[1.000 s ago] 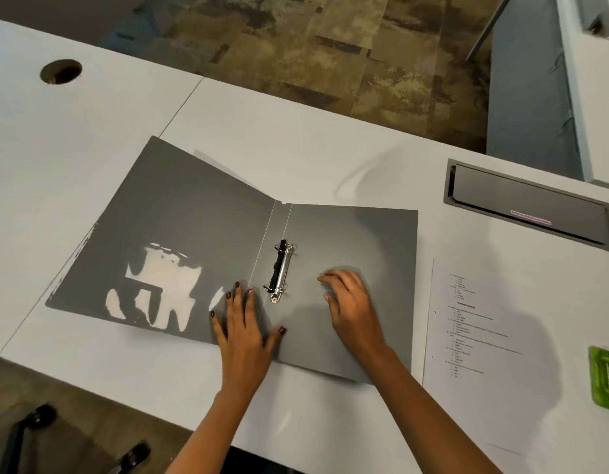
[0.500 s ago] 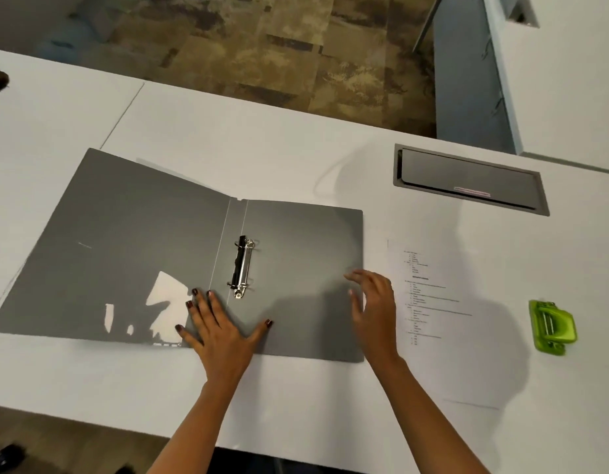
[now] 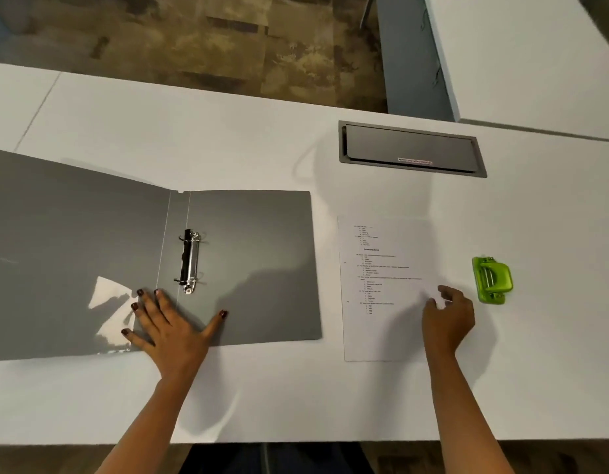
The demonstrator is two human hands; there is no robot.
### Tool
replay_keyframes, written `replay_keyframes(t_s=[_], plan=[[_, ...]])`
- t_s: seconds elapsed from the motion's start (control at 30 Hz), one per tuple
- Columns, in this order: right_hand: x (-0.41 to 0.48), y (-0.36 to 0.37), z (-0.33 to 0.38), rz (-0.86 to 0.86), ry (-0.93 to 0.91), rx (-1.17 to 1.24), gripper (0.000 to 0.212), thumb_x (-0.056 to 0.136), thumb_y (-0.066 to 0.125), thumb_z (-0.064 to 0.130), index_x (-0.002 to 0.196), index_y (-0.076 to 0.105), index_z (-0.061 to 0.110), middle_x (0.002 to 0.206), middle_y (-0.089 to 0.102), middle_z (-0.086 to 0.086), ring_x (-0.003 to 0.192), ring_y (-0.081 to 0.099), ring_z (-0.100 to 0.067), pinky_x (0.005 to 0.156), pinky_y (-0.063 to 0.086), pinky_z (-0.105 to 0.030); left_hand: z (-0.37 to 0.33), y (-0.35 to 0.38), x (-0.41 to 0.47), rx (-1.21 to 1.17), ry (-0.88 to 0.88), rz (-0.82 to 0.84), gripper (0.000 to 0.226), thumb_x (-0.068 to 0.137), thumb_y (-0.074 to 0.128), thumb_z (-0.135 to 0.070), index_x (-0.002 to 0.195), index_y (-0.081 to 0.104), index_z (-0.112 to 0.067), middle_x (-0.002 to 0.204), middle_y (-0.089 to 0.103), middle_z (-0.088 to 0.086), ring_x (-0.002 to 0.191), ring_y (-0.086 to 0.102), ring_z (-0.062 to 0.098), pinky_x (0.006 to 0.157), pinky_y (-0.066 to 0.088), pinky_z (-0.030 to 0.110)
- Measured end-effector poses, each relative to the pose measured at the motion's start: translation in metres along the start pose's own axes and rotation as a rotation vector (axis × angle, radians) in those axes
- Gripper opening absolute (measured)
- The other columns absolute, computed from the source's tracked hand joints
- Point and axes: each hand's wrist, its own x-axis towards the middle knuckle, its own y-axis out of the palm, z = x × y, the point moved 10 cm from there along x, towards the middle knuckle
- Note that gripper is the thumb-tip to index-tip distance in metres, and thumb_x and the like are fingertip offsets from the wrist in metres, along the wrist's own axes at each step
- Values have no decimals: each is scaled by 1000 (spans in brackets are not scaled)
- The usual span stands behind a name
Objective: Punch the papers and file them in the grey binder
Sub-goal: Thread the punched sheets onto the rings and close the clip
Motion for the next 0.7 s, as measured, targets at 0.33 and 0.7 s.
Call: replay_keyframes(t_s=[0.33, 0.7], plan=[[7, 9, -40, 163, 180, -301, 67, 76, 75, 29, 129, 45, 1, 132, 42, -25, 122, 38, -42, 100, 36, -50, -12, -6, -7, 24, 44, 0, 128, 56, 13, -96, 149, 14, -10, 159, 2, 17, 146, -4, 37, 109, -6, 64], [15, 9, -38, 201, 182, -327, 61, 76, 75, 30, 123, 49, 1, 130, 46, -23, 121, 42, -40, 102, 33, -47, -43, -20, -23, -50, 120, -98, 98, 77, 31, -74, 145, 24, -3, 154, 14, 24, 143, 11, 43, 111, 9, 63]])
